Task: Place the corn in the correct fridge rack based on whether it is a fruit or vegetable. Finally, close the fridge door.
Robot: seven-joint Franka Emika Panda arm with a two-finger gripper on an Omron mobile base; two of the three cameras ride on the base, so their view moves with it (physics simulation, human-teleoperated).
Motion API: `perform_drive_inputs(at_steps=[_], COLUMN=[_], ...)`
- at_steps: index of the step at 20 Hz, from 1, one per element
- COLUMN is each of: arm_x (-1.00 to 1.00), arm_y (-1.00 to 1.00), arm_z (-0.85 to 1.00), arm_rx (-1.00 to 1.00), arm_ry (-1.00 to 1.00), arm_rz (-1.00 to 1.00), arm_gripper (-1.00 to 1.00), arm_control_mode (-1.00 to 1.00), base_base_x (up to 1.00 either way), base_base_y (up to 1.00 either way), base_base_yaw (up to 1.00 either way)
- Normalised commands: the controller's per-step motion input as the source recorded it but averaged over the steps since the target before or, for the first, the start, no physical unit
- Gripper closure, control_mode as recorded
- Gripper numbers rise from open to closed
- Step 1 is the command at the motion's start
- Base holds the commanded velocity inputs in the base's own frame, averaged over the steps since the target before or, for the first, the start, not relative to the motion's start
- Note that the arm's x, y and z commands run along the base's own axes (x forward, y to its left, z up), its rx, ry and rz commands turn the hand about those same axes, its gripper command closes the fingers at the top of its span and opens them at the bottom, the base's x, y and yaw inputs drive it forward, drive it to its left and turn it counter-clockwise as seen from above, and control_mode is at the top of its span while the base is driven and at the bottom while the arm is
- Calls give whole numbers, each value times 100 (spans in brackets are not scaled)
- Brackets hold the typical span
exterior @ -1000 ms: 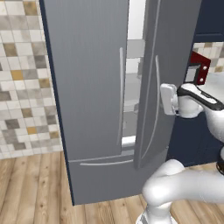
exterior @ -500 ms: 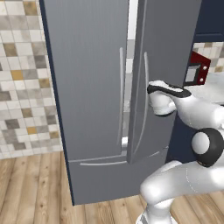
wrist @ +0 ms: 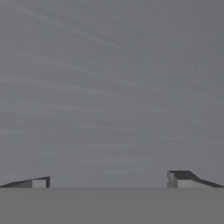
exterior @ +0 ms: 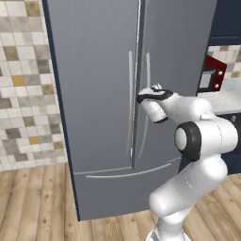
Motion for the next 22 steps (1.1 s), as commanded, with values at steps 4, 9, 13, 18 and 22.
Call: perform_drive_inputs(at_steps=[4, 9, 13, 18, 22], arm_x=[47, 56, 71, 42, 3], arm_y=[-16, -20, -11, -8, -3], arm_z=[4, 0, 0, 0, 0], arm_rx=[0, 0, 0, 0, 0], arm_ry=[6, 5, 4, 2, 0], arm_rz=[-13, -7, -4, -2, 0], arm_gripper=[-100, -100, -100, -100, -100], arm_control_mode=[-100, -100, -100, -100, -100], base_base_x=[0, 0, 0, 0, 0], base_base_y=[0, 0, 0, 0, 0], base_base_yaw=[0, 0, 0, 0, 0])
